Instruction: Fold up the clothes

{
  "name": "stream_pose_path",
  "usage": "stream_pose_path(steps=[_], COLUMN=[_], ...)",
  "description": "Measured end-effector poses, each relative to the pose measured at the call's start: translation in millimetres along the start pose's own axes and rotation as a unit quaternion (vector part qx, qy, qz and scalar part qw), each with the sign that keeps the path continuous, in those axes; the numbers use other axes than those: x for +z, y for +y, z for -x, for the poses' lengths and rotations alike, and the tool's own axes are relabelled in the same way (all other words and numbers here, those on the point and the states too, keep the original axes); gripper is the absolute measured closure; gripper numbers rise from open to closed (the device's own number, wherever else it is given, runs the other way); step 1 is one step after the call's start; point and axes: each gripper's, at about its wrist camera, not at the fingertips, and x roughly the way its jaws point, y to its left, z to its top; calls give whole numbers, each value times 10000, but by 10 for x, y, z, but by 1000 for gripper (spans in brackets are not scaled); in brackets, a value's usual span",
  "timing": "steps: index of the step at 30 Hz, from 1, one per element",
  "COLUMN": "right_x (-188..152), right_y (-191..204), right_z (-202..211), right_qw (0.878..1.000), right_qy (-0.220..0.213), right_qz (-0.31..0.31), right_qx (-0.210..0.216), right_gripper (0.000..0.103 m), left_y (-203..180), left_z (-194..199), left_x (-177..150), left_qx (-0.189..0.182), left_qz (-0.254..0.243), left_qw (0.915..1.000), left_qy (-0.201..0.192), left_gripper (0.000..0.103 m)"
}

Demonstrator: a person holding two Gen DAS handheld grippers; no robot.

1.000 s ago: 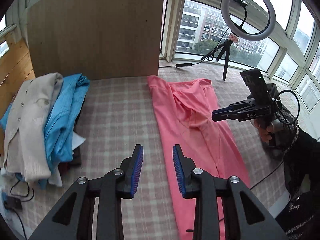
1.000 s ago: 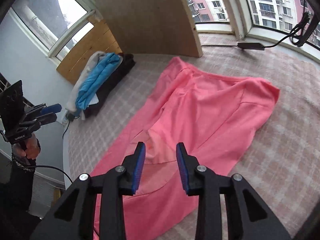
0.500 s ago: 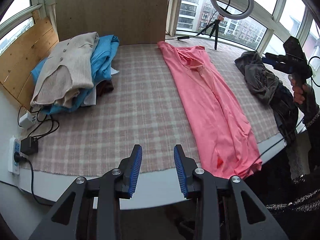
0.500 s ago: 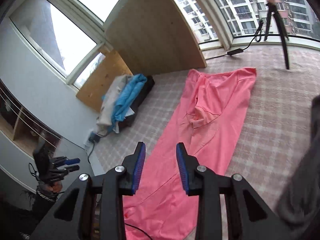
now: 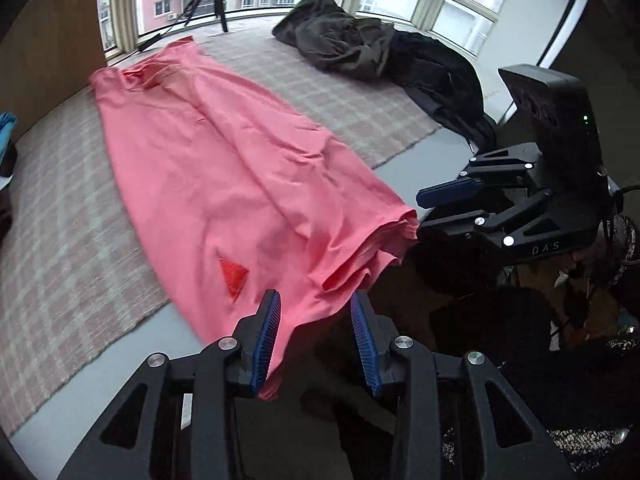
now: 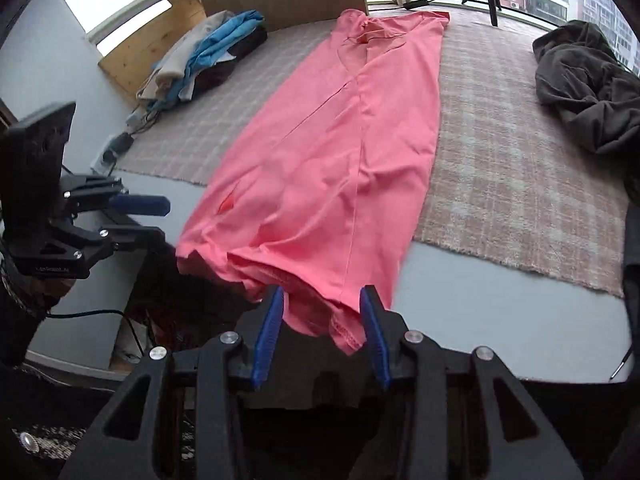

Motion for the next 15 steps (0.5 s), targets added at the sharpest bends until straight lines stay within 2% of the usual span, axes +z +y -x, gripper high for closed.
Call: stream_pose_path(steps=[3, 5, 10, 11, 12, 13, 15], right_x=[-100, -98, -85, -80, -76, -72, -105], right_y=[41, 11, 15, 23, 24, 24, 22], right_z=[1, -54, -219, -227, -229, -230, -203], right_qw=[9989, 9984, 9958, 9955, 9953, 9952, 9941], right_qy=[-28, 20, 105, 56, 79, 112, 300], right_qz=[320, 391, 707, 759, 787, 812, 932], right_qx=[-332, -408, -580, -572, -557, -541, -462], right_gripper=[64, 64, 64, 72, 93, 97, 97], left_y=[-109, -149, -104, -113, -126, -136, -120], left_z=[-138, -219, -380, -397, -418, -438, -413], left_x=[78, 114, 94, 84, 65, 44, -21], left_qx=[-125, -209, -562, -648, -717, -765, -802], left_qz=[-333, -491, -446, -491, -546, -589, -509], left_qw=[9993, 9984, 9969, 9962, 9954, 9946, 9943], left_qy=[117, 186, 310, 306, 330, 368, 489], left_gripper=[68, 68, 71, 76, 79, 83, 84])
